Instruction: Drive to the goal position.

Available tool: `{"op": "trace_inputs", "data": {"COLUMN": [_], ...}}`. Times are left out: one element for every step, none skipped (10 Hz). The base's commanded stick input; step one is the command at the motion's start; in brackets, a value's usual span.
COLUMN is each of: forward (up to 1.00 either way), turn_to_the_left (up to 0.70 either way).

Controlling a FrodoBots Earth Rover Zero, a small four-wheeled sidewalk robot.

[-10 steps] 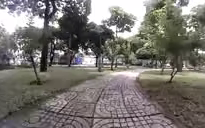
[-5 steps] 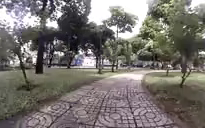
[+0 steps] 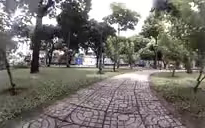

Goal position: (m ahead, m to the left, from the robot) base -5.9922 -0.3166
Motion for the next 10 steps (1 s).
{"op": "trace_inputs", "data": {"forward": [1.0,1.0,1.0,1.0,1.0,1.0,1.0,1.0,1.0,1.0], "turn_to_the_left": [0.0,0.01,0.15,0.27,0.27,0.01,0.0,0.0,-0.25,-0.27]}}
